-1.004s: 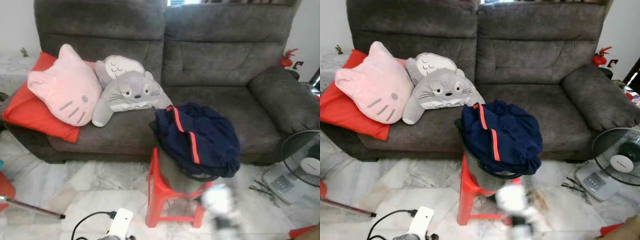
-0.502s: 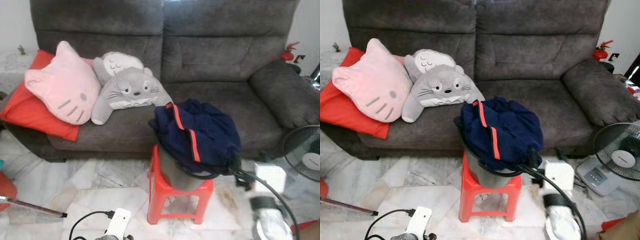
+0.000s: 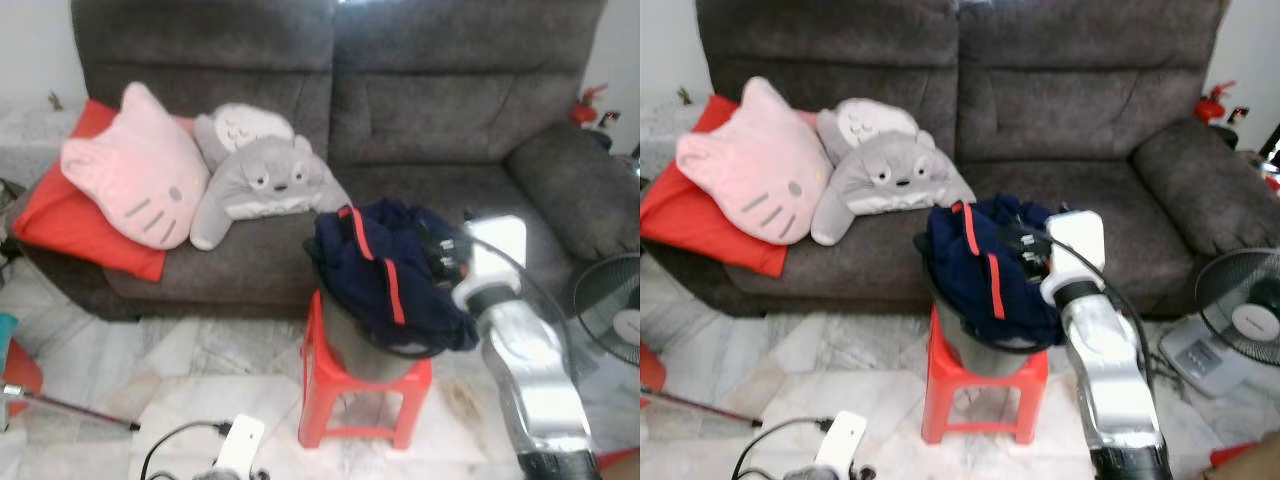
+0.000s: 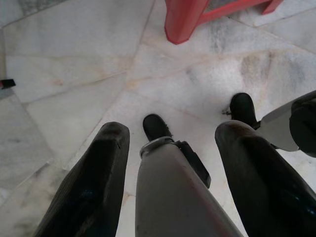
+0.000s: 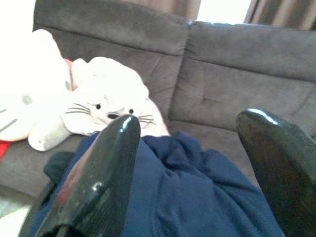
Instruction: Hang hanger
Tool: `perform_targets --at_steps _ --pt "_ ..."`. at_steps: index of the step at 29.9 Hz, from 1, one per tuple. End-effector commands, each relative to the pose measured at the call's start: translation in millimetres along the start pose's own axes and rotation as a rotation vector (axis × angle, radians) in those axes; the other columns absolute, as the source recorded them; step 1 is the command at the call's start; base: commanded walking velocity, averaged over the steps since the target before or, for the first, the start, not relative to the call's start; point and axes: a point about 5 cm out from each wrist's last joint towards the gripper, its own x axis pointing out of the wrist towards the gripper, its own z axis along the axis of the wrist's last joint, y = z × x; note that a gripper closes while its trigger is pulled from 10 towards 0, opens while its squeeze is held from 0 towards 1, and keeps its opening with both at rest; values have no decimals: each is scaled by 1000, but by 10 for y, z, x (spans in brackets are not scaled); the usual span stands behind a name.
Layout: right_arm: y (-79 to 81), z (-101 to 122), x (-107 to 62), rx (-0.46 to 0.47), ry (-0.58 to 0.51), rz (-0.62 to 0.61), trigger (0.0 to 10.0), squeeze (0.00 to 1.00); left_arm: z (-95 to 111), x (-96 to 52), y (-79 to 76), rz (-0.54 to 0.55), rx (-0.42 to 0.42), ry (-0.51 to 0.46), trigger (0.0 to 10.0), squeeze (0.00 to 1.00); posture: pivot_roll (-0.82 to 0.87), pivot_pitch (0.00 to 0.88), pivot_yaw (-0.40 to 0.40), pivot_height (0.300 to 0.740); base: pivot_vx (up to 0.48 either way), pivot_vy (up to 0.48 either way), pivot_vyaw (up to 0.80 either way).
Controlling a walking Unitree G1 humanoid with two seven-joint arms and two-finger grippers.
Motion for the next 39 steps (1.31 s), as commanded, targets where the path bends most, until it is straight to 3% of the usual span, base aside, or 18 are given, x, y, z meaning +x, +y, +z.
perform_targets --at_steps 1,2,5,10,11,12,13,26,35,39 --pt "8 -55 20 20 41 9 10000 1000 -18 -1 -8 -4 0 9 10000 0 -75 0 -10 740 0 0 0" --pt "42 -41 136 16 94 30 10000 1000 -17 -1 -9 -4 0 8 10000 0 -75 0 -10 740 0 0 0" --pt "133 -29 273 -60 168 107 10000 1000 -17 0 -10 -3 -3 8 10000 0 -68 0 -13 740 0 0 0" --pt "308 -13 369 -129 234 246 10000 1000 -17 -1 -6 0 -9 7 10000 0 -62 0 -13 740 0 0 0" --pt "332 -18 367 -139 246 269 10000 878 -16 -1 -5 1 -10 7 10000 0 -63 0 -13 740 0 0 0" --pt "360 -31 355 -152 263 298 10000 310 -16 -1 -3 1 -10 7 10000 0 -63 0 -13 740 0 0 0" --pt "391 -45 332 -184 289 331 10000 0 -16 -1 -2 2 -10 8 10000 0 -65 0 -13 740 0 0 0" --pt "476 170 134 -220 281 410 10000 0 -13 0 -5 1 -14 8 10000 0 -78 11 -15 740 0 0 0" --pt "366 -19 -32 -171 375 333 10000 0 -13 1 -18 -3 -18 8 10000 0 -83 16 -21 740 0 0 0" --pt "260 -126 -67 -136 421 240 10000 0 -14 1 -16 -3 -17 8 10000 0 -83 16 -20 740 0 0 0"
